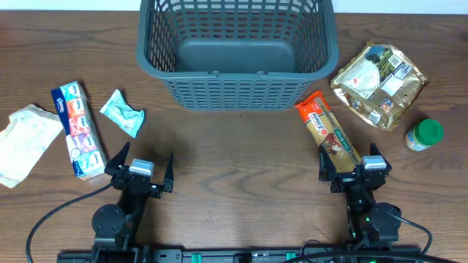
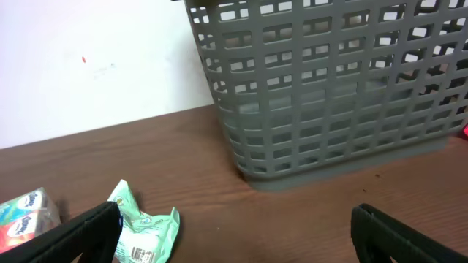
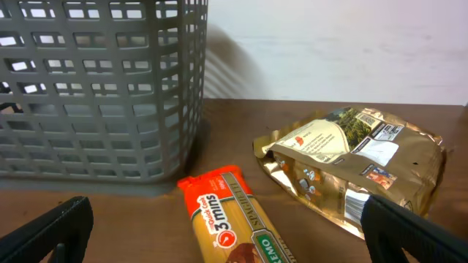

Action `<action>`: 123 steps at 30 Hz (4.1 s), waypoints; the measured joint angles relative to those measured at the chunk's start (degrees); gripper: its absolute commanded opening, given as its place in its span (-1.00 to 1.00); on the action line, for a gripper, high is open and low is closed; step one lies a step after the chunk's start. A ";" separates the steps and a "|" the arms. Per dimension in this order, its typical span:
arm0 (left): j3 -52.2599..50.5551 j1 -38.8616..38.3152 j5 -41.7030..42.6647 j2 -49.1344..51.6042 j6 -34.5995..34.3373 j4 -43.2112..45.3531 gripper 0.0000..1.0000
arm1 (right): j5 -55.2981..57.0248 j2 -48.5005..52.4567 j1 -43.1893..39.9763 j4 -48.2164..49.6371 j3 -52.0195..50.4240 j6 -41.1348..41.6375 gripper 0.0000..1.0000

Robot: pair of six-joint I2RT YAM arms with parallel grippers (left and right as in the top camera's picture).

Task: Pack container
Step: 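Move the right gripper toward the orange spaghetti pack, then lower the right gripper over the spaghetti pack and grasp it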

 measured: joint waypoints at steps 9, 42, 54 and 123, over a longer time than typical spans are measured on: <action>0.00 0.00 0.00 0.00 0.00 -0.02 0.97 | 0.00 0.00 0.00 0.00 0.00 0.00 0.99; -0.02 0.00 0.07 0.00 0.00 0.66 0.97 | -0.02 0.02 0.00 0.04 0.00 0.79 0.99; -0.09 0.00 0.66 0.00 0.00 0.87 0.97 | -3.13 0.61 0.00 0.02 0.68 14.14 0.99; 0.00 0.00 -6.54 0.07 -12.72 -0.66 0.97 | -5.64 88.65 -5.01 -23.69 46.60 -27.12 0.98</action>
